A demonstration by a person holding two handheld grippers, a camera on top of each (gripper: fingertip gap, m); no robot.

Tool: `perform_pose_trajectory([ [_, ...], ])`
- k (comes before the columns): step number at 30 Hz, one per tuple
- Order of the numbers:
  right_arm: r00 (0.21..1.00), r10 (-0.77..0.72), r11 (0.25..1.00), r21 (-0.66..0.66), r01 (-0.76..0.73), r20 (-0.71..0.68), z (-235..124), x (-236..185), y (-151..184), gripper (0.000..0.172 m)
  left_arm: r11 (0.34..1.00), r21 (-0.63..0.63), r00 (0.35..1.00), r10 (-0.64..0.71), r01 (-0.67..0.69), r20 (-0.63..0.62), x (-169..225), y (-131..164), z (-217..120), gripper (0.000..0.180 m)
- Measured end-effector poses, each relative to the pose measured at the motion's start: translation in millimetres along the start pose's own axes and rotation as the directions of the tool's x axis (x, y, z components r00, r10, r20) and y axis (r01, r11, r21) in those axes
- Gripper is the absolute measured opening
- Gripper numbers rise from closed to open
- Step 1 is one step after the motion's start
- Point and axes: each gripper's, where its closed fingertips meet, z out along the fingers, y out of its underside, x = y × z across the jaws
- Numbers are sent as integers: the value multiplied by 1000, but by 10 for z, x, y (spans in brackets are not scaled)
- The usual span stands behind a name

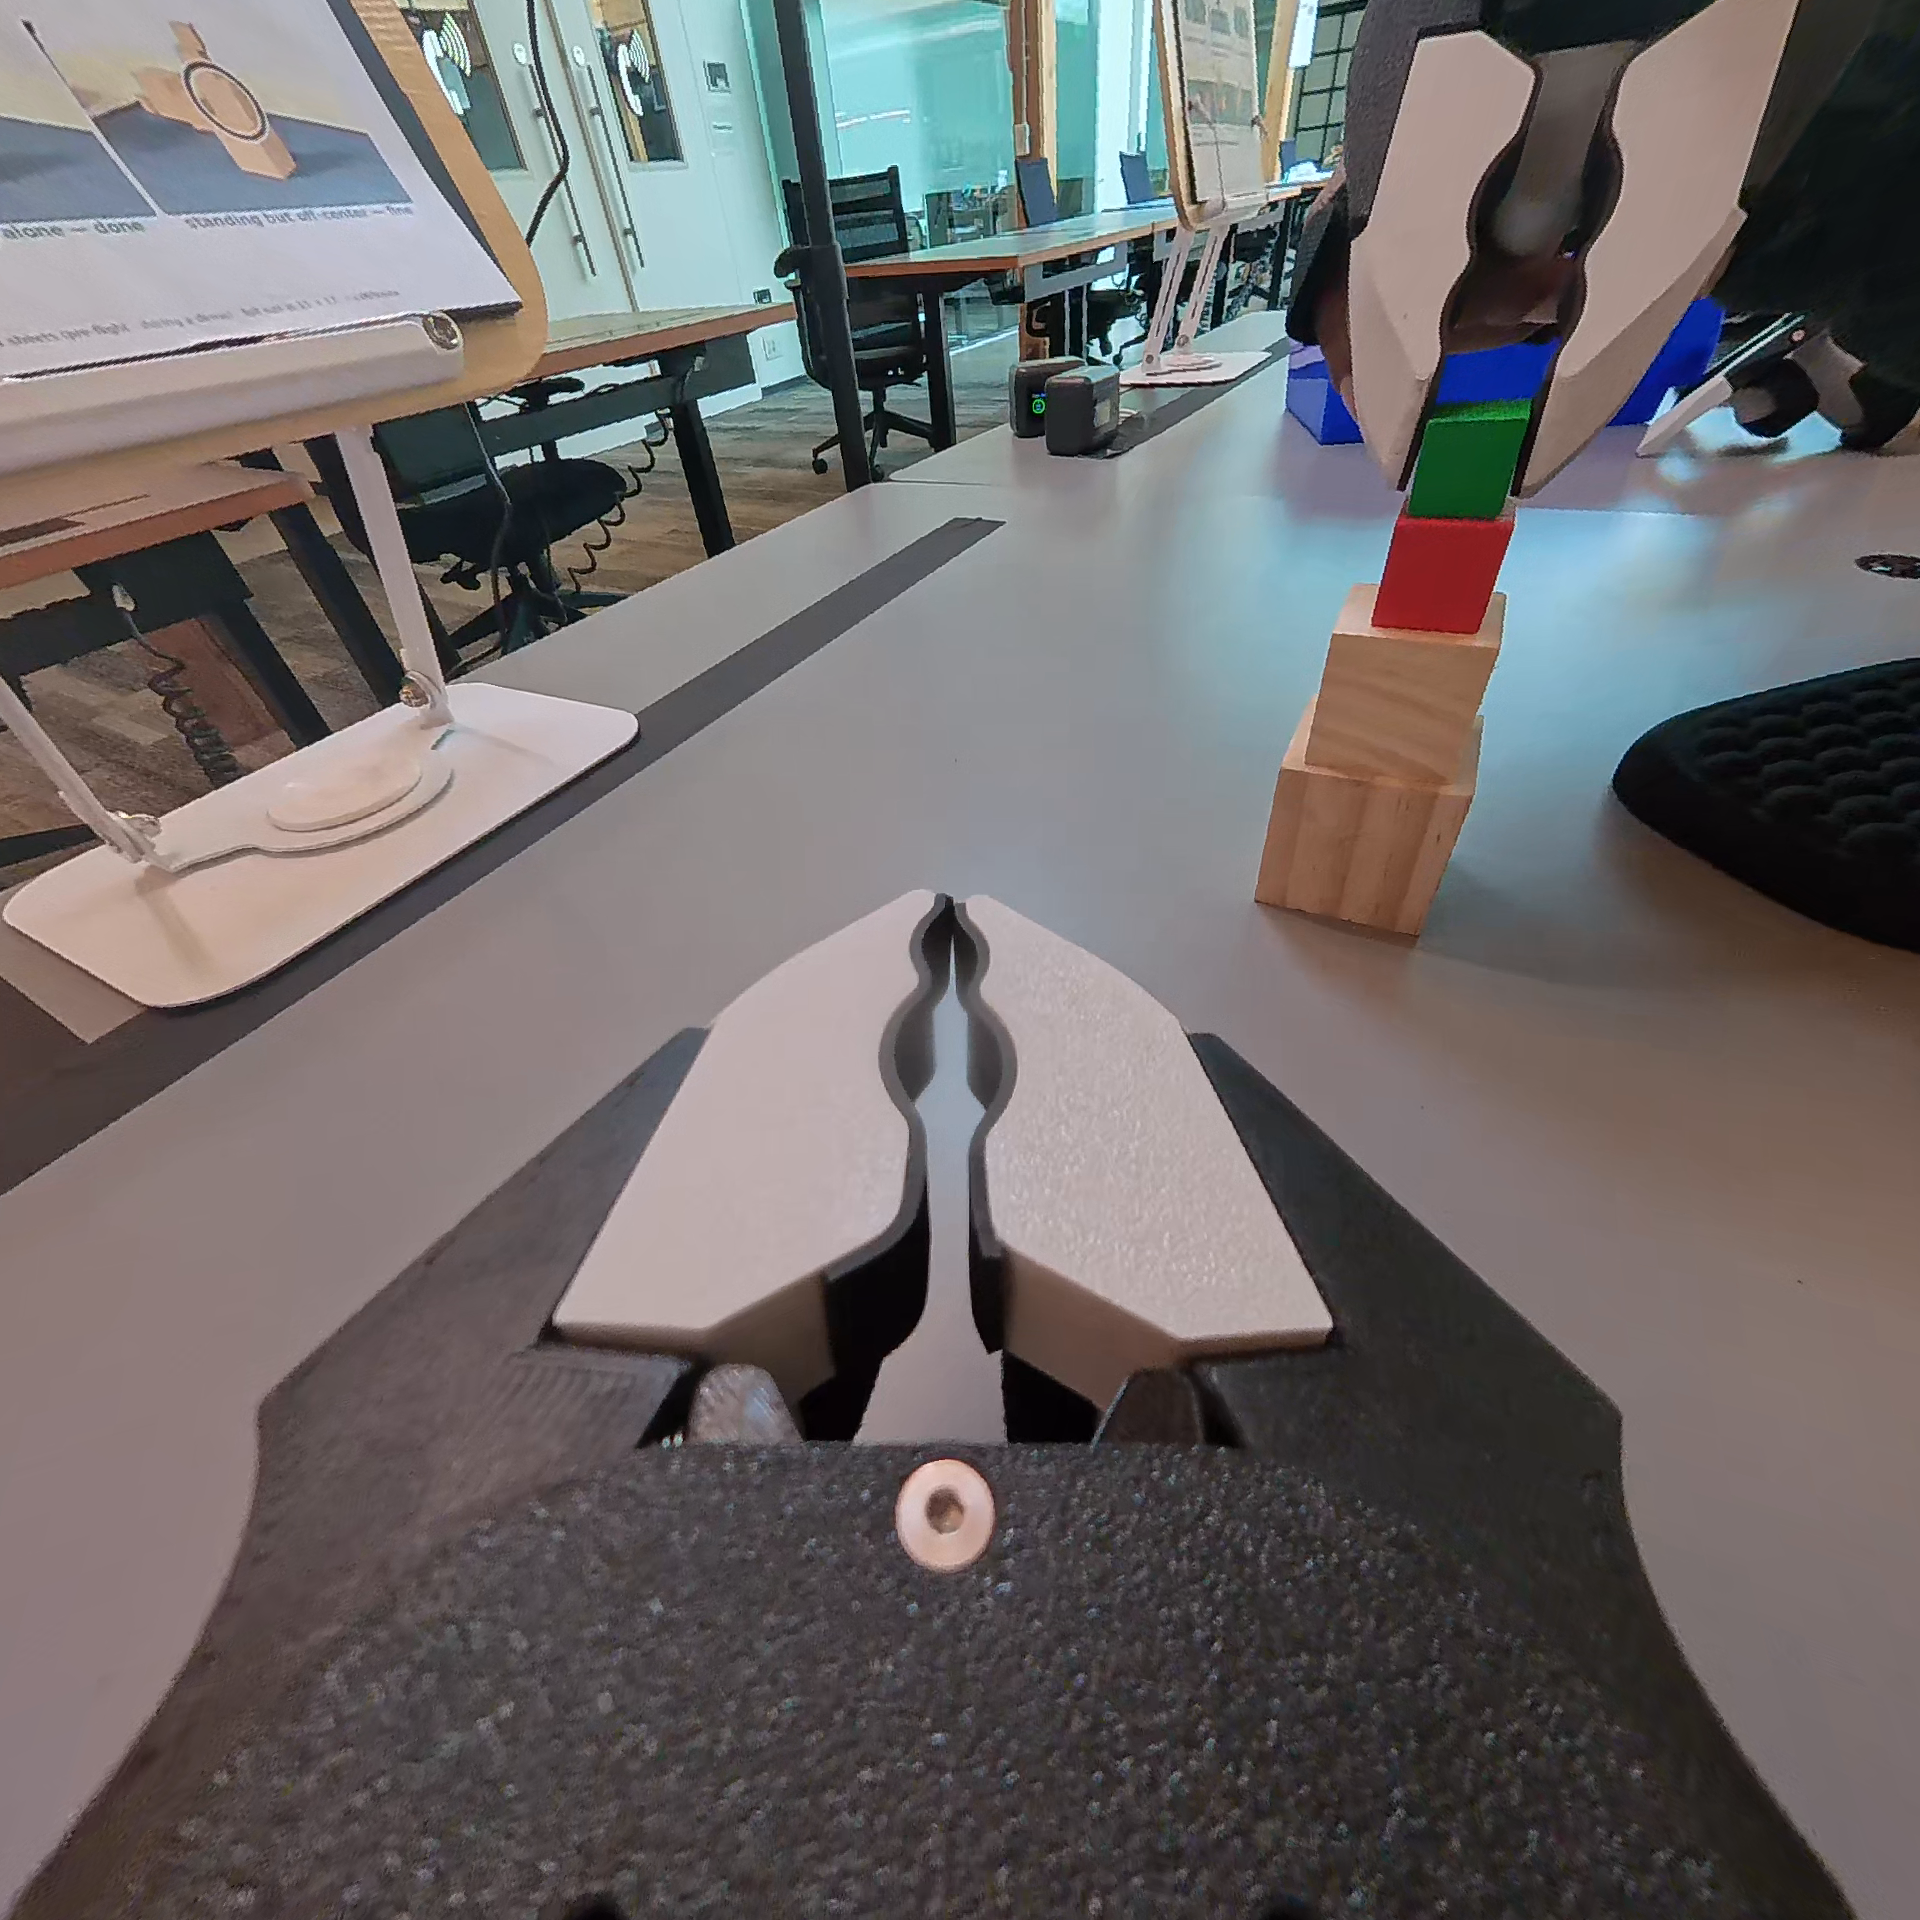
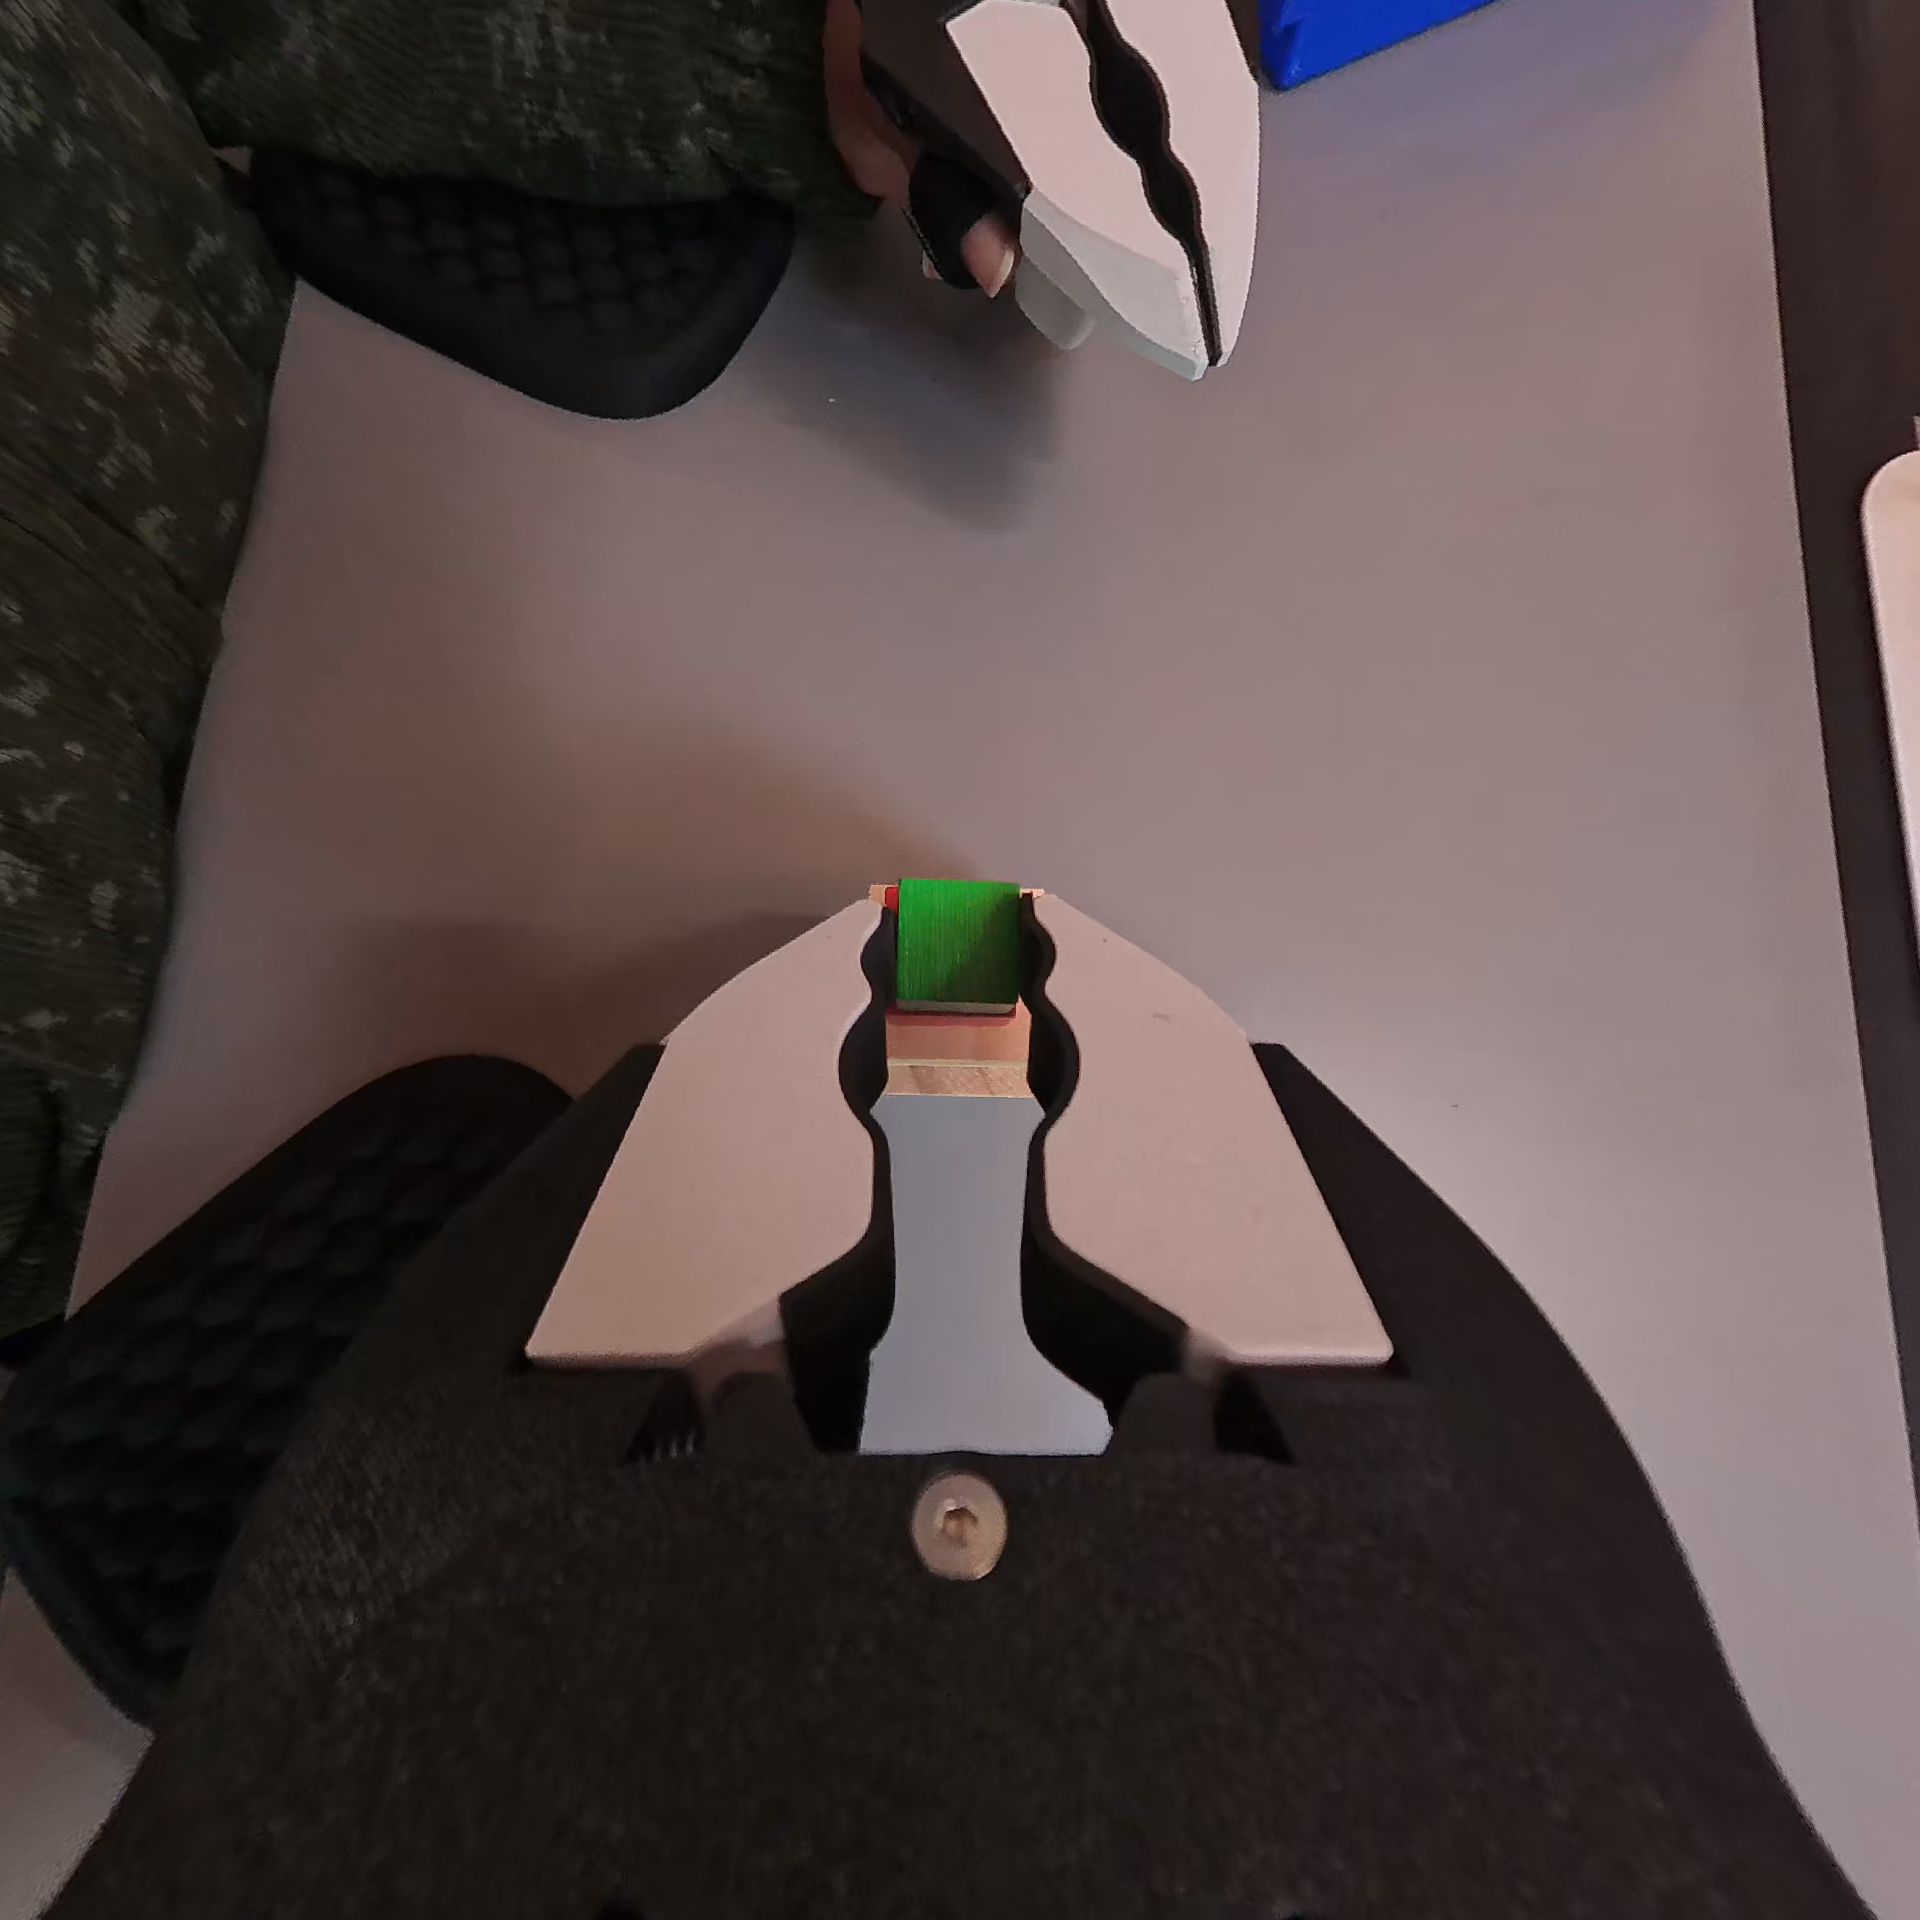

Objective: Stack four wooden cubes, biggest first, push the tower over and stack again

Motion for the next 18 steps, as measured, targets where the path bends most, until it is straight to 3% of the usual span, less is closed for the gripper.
perform_pose_trajectory([
  [6,1000,-25,1000,-8,25,-17,6,8,8,23,1000,-4,1000,5,-5,-3,8,7,3,0],
  [9,999,-26,999,20,26,-19,-9,6,-20,31,1000,-5,1000,4,-4,-3,7,7,1,0],
  [14,995,30,977,212,-9,-94,-232,66,-261,38,1000,3,1000,-3,3,-2,3,-7,-5,0],
  [18,964,123,908,420,-14,-234,-444,133,-330,37,999,43,999,-33,33,-2,-16,-96,-48,0],
])
